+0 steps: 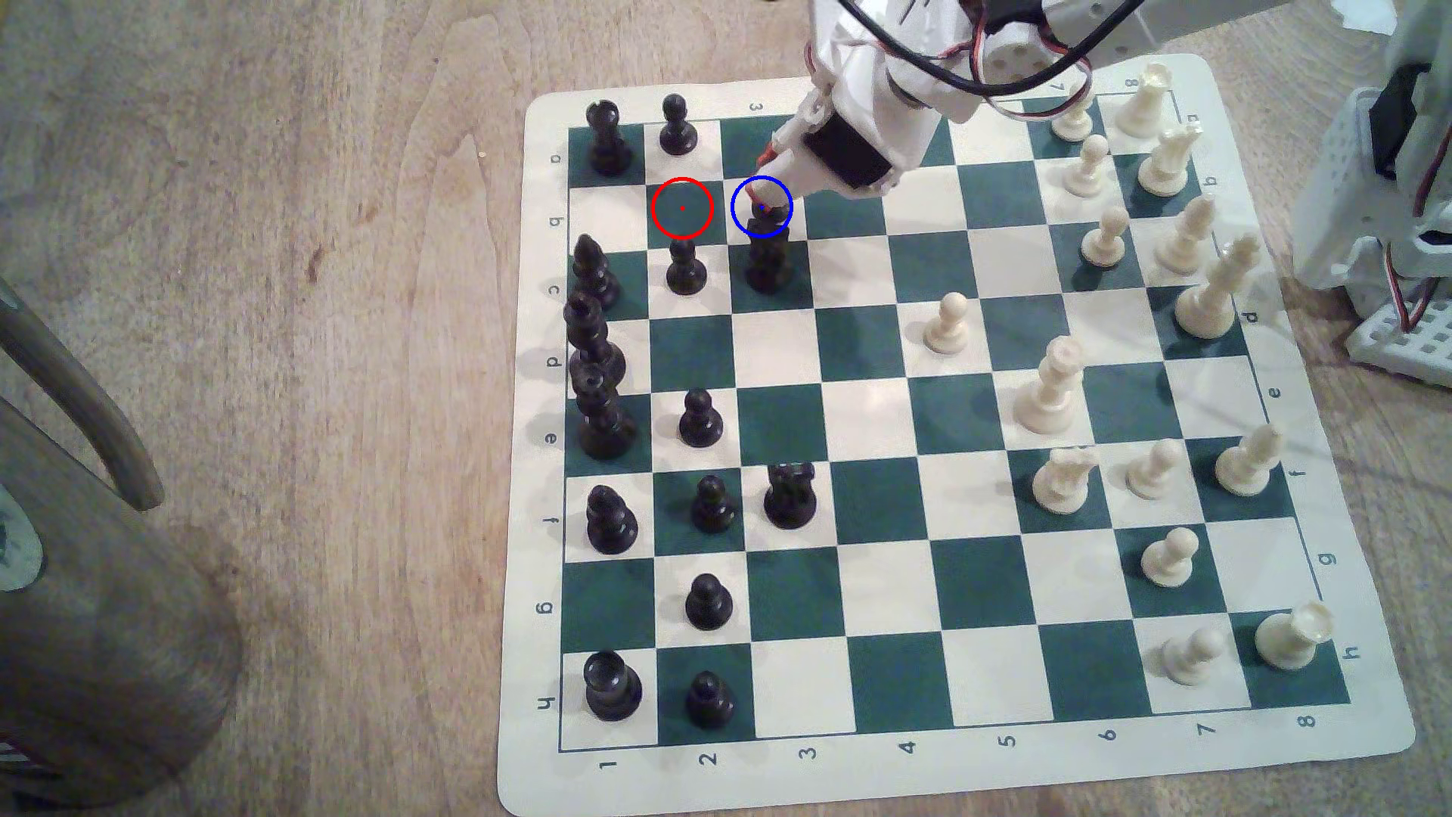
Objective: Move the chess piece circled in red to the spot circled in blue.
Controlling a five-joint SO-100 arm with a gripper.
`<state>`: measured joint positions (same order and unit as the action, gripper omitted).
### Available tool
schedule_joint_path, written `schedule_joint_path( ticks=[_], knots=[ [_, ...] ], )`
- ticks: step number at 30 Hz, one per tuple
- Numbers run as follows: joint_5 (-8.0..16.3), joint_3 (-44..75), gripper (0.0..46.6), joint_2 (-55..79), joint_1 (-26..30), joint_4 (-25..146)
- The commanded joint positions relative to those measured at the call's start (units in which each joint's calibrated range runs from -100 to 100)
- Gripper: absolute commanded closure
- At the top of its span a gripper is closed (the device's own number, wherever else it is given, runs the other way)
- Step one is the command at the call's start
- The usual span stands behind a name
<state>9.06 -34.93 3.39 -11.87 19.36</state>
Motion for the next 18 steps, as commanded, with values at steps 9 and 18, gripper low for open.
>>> schedule_joint_path(
  ticks=[9, 18],
  knots=[
    [-0.34, 0.12, 28.9, -1.19, -0.45, -0.61],
    [-0.39, 0.03, 28.4, -3.39, -1.7, -0.69]
  ],
)
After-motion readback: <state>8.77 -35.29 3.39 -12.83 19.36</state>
